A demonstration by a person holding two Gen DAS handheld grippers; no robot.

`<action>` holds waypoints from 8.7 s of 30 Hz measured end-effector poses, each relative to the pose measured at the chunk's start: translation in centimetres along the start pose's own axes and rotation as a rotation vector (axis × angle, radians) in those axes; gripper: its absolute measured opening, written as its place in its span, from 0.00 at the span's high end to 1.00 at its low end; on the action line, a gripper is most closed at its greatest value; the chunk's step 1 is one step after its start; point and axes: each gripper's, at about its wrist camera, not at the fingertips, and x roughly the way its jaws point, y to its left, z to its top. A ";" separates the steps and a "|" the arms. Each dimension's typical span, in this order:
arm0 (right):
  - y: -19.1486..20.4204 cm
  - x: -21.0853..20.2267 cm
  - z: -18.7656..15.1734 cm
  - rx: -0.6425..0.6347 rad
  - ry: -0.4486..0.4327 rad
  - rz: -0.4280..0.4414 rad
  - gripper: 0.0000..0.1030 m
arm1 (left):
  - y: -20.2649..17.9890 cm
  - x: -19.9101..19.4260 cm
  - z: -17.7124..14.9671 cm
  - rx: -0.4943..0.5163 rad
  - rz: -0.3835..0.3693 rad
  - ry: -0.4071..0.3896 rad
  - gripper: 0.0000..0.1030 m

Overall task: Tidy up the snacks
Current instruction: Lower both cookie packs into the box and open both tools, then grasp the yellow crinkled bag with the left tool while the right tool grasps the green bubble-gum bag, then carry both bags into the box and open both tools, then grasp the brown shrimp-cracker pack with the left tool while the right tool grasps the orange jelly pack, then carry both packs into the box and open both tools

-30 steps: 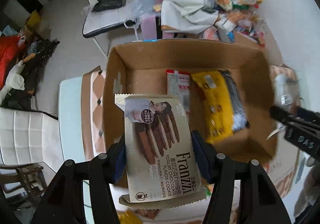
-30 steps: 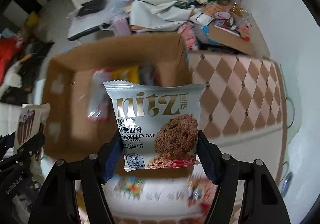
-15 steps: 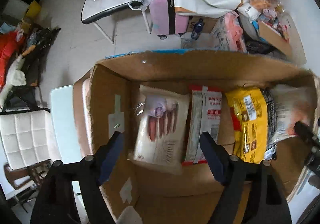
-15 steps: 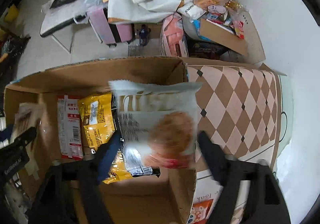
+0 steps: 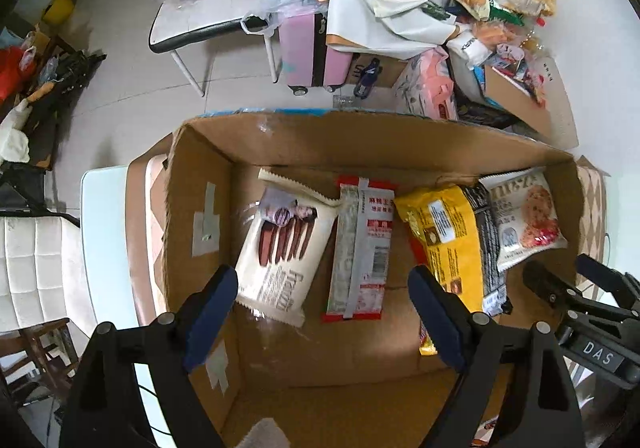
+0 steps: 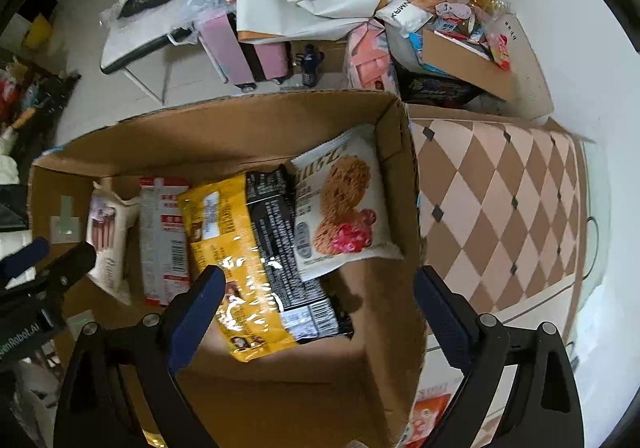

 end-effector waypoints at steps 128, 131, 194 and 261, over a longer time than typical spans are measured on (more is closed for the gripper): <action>7.0 -6.5 -20.5 -0.111 -0.052 0.281 0.45 | 4.0 -5.9 -11.4 -0.034 -0.161 0.034 0.48; 8.0 -4.3 -17.2 -0.099 -0.003 0.286 0.45 | 3.7 -3.2 -8.4 -0.037 -0.151 0.127 0.48; 1.6 -13.1 -25.0 -0.103 -0.332 0.067 0.05 | 1.3 -14.5 -23.5 -0.006 -0.014 -0.364 0.18; -6.5 12.0 -40.2 0.305 0.325 0.250 0.20 | 3.4 11.2 -30.2 -0.054 0.030 0.297 0.45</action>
